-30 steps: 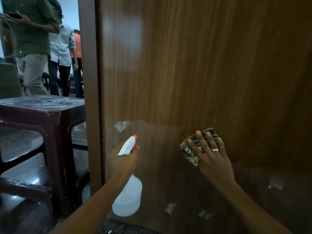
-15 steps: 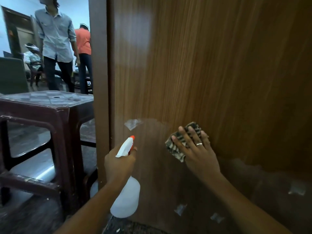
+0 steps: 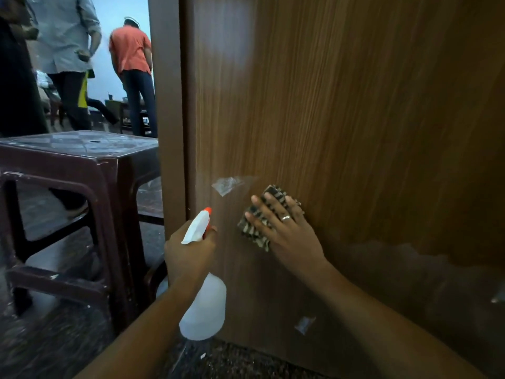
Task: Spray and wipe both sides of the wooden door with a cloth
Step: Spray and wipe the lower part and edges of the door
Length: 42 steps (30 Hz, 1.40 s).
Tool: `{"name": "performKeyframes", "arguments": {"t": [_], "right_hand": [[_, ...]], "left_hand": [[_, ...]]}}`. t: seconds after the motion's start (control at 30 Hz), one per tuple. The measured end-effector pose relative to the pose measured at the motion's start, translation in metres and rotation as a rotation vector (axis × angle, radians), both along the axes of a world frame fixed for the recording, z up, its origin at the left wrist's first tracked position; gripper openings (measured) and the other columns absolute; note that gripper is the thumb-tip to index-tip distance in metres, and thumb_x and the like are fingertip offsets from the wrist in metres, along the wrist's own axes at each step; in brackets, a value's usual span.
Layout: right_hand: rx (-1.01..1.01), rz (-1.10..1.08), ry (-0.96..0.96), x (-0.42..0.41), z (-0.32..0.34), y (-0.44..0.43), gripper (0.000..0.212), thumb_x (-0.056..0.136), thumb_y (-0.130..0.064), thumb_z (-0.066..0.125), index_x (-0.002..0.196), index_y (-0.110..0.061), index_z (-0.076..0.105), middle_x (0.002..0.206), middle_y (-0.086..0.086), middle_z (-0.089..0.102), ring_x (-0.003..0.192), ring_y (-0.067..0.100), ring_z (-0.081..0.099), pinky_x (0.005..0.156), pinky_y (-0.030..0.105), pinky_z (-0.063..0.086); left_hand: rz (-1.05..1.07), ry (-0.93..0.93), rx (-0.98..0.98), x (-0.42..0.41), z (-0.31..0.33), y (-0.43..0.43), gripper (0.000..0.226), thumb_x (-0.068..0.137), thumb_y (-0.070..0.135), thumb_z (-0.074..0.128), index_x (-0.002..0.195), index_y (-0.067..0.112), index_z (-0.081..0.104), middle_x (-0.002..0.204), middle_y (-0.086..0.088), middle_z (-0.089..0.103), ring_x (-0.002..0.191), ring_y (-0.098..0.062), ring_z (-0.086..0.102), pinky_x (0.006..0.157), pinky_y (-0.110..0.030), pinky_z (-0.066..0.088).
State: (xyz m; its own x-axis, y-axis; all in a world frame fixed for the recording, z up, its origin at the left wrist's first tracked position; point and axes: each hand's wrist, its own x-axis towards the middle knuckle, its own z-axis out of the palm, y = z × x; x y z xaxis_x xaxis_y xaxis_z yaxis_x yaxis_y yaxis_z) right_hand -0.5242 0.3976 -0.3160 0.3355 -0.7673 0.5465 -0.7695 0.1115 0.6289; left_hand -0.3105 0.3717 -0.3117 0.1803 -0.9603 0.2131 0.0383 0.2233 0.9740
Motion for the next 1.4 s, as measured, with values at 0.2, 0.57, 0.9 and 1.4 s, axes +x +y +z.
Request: {"name": "performKeyframes", "arguments": {"t": [0.2,0.57,0.9,1.4], "right_hand": [[-0.211,-0.022,-0.169,0.026,0.035,-0.026,0.068,0.1,-0.041,0.045,0.159,-0.027,0.015,0.167,0.009,0.005,0.153,0.033,0.001,0.122,0.057,0.004],[0.142,0.058,0.063,0.065,-0.022,-0.061,0.079,0.092,-0.037,0.06,0.159,-0.027,0.018,0.167,0.006,0.004,0.154,0.028,-0.001,0.123,0.051,-0.003],[-0.051,0.064,0.001,0.13,0.036,-0.122,0.07,0.097,-0.034,0.047,0.159,-0.024,0.015,0.167,0.012,0.003,0.153,0.034,-0.002,0.122,0.055,0.0],[-0.173,0.141,-0.153,0.089,-0.051,-0.091,0.062,0.1,-0.025,0.041,0.158,-0.027,0.02,0.165,0.007,0.017,0.152,0.031,0.012,0.122,0.053,0.014]], "left_hand": [[0.044,-0.02,-0.027,0.013,-0.001,0.001,0.019,0.082,0.021,0.07,0.073,0.035,0.062,0.07,-0.004,0.067,0.065,-0.021,0.066,0.056,-0.028,0.052],[0.12,-0.096,-0.062,0.029,0.003,0.002,0.026,0.082,0.028,0.07,0.064,0.039,0.054,0.067,-0.001,0.068,0.067,-0.022,0.068,0.068,-0.043,0.058],[0.121,-0.029,-0.032,0.043,0.002,0.0,0.018,0.082,0.028,0.07,0.07,0.036,0.06,0.07,0.009,0.065,0.072,-0.017,0.066,0.067,-0.037,0.056],[0.05,-0.072,-0.017,0.038,-0.016,-0.006,0.024,0.078,0.03,0.065,0.06,0.044,0.057,0.067,-0.002,0.066,0.068,-0.025,0.065,0.065,-0.047,0.056]]}}
